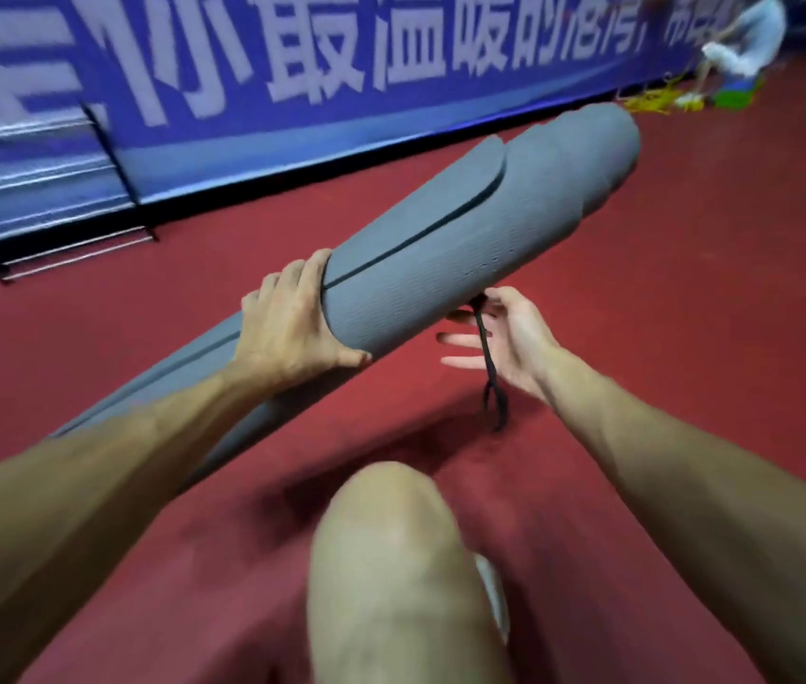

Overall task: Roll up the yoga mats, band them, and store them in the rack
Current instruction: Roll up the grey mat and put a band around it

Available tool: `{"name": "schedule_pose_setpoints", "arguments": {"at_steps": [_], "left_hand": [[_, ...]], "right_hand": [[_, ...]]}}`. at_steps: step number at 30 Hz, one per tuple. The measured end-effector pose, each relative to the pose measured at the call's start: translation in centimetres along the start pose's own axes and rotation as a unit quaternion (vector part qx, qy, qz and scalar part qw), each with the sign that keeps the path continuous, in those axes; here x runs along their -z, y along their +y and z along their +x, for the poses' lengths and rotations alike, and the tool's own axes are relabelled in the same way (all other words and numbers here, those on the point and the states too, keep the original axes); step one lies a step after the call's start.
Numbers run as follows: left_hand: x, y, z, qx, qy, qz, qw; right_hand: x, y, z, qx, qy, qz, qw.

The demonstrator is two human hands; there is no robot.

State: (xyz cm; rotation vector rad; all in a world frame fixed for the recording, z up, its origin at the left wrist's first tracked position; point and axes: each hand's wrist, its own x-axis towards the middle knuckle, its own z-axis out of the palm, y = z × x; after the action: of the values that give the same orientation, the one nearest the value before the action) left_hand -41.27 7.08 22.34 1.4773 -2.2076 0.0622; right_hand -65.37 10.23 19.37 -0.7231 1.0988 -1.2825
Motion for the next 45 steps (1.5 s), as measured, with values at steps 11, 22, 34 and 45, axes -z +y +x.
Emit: {"name": "schedule_pose_setpoints", "arguments": {"at_steps": [11, 22, 34, 45], "left_hand": [[4.8, -14.7, -9.6, 0.22, 0.078, -0.178, 0.956], [5.2, -20.4, -12.8, 0.251, -0.03, -0.298, 0.92], [11.1, -17.6, -12.6, 0.296, 0.129, -0.302, 0.897], [13.8, -17.4, -12.6, 0.287, 0.207, -0.182, 0.917]], "right_hand": [[-23.0, 1.6, 2.6, 0.058, -0.101, -0.095, 0.989], [-27.7, 10.5, 3.9, 0.122, -0.076, -0.287, 0.947], [-29.8, 9.9, 0.2, 0.211, -0.126, -0.418, 0.875], [-29.2, 9.6, -1.3, 0.223, -0.26, -0.398, 0.851]]}}
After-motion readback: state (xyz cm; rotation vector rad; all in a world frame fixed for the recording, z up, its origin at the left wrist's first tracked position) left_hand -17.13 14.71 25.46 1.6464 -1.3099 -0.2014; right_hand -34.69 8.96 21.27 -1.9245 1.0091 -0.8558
